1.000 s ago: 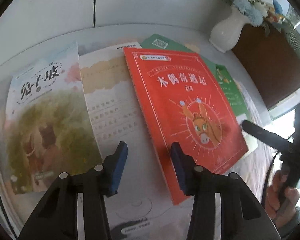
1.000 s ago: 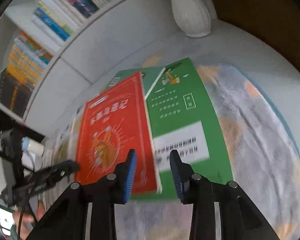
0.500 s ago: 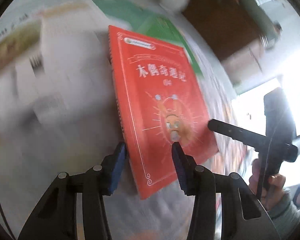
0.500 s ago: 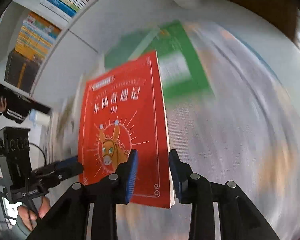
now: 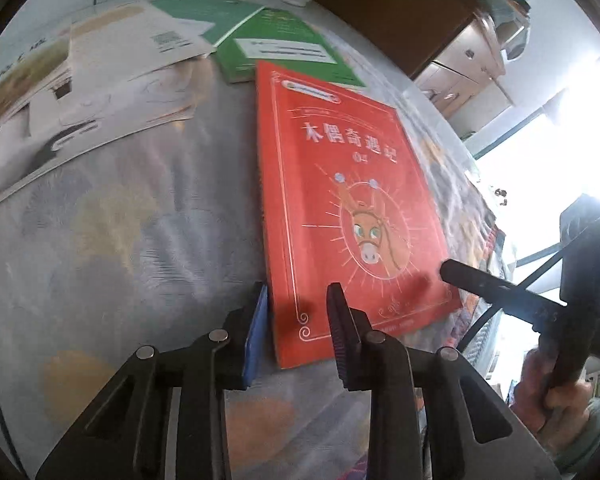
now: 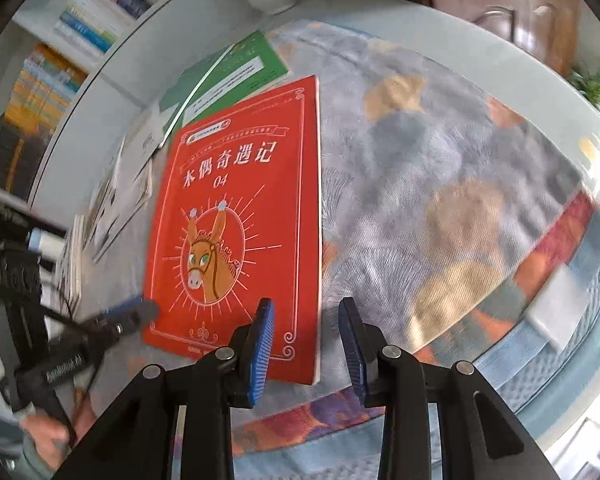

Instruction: Organize books

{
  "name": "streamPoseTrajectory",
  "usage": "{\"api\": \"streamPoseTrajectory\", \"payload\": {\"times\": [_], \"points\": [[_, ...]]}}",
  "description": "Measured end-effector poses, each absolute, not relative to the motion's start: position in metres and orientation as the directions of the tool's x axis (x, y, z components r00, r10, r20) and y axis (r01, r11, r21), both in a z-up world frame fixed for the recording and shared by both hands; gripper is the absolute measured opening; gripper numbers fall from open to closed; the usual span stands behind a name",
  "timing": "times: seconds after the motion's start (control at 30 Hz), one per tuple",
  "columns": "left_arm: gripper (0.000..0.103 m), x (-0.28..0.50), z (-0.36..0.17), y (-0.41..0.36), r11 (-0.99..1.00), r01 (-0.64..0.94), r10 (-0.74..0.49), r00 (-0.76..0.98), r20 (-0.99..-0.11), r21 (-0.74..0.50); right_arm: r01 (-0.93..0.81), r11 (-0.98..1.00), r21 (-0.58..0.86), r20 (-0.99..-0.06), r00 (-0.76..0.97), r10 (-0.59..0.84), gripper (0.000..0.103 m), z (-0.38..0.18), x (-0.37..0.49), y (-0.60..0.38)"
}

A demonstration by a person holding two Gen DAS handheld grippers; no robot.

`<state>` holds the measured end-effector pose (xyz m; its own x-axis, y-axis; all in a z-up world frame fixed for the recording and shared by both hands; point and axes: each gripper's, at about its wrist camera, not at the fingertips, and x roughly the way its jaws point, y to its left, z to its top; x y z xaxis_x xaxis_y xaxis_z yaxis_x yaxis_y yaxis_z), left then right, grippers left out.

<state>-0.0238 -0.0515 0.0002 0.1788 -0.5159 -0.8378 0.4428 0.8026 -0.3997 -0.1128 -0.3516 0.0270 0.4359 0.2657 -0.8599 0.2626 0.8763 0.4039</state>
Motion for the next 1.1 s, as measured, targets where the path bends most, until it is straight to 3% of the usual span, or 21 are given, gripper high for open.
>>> {"api": "streamPoseTrajectory", "payload": {"times": [0.2, 0.37, 0.47, 0.63, 0.8, 0.93, 1.1], "points": [[0.026, -0.029, 0.062, -0.049, 0.670, 0.478, -0.715, 0.209, -0.667, -0.569, 0.258, 0.887, 0.382, -0.855, 0.463, 0.233, 0.034, 0.026, -0.115, -0.347], [0.026, -0.017, 0.044, -0.054, 0.655, 0.462, -0.724, 0.155, -0.672, -0.598, 0.328, 0.796, 0.509, -0.806, 0.507, 0.306, 0.034, 0.019, -0.120, -0.365], [0.026, -0.016, 0.038, -0.058, 0.646, 0.463, -0.728, 0.136, -0.672, -0.607, 0.300, 0.831, 0.468, -0.816, 0.507, 0.277, 0.035, 0.022, -0.120, -0.357], [0.026, -0.013, 0.006, -0.058, 0.676, 0.411, -0.697, 0.090, -0.711, -0.611, 0.288, 0.842, 0.457, -0.815, 0.515, 0.266, 0.050, 0.027, -0.118, -0.348], [0.026, -0.009, -0.003, -0.044, 0.647, 0.319, -0.741, 0.048, -0.670, -0.693, 0.219, 0.903, 0.368, -0.845, 0.485, 0.227, 0.051, 0.031, -0.118, -0.337], [0.026, 0.004, 0.006, -0.042, 0.502, 0.228, -0.855, -0.016, -0.519, -0.834, 0.269, 0.844, 0.464, -0.831, 0.463, 0.309, 0.051, 0.031, -0.129, -0.349], [0.026, 0.021, 0.009, -0.042, 0.360, 0.118, -0.929, -0.045, -0.367, -0.926, 0.361, 0.620, 0.697, -0.702, 0.518, 0.489, 0.054, 0.014, -0.135, -0.384]]}}
